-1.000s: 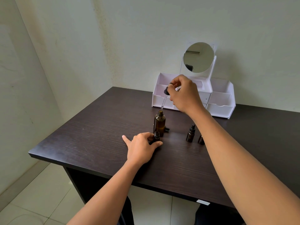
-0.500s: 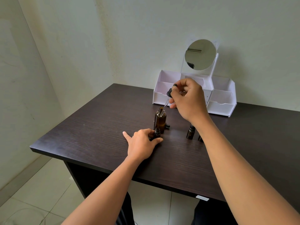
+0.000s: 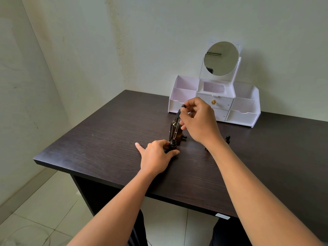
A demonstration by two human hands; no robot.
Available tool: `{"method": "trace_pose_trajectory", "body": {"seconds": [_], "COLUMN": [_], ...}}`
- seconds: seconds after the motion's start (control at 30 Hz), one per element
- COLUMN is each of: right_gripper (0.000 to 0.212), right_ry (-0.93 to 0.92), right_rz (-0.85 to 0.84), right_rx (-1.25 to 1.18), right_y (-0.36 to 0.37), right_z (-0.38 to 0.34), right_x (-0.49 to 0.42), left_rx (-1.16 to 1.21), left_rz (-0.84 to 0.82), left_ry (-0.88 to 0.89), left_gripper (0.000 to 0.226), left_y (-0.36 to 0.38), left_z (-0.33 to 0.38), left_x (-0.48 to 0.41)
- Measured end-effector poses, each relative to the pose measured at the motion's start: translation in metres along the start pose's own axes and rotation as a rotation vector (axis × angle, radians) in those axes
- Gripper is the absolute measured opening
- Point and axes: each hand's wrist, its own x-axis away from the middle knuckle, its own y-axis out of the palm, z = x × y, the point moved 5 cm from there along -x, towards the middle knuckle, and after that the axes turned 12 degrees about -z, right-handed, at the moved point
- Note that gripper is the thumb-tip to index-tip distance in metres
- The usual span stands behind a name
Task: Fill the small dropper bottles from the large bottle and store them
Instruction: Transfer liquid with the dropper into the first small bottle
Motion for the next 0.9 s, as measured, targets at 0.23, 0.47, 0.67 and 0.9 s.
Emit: {"method": "trace_pose_trajectory", "body": {"seconds": [0.23, 0.47, 0.67, 0.9], "right_gripper": [0.005, 0.006, 0.006, 0.005], "right_ry": [0.0, 0.005, 0.004, -0.008], "right_rz": [-0.026, -0.032, -0.046, -0.059], "right_rx": [0.012, 0.022, 0.021, 0.074], "right_y": [0.0039, 0.0065, 0.008, 0.0085], "right_z": [0.0039, 0.0058, 0.0072, 0.0071], "right_x": [-0.0006, -0.0019, -0.003, -0.0035], "left_rx": [0.007, 0.01, 0.01, 0.016], "left_rz": [-0.004, 0.004, 0.003, 0.015], "left_ry": [0.009, 0.016, 0.011, 0.016], "left_gripper": [0.041, 0.04, 0.038, 0.039], "left_y": [0.0007, 0.0001, -0.0005, -0.0014], "left_z": [-0.0011, -0.0011, 0.0003, 0.0], "left_x": [-0.001, -0.0001, 0.0, 0.0014]}}
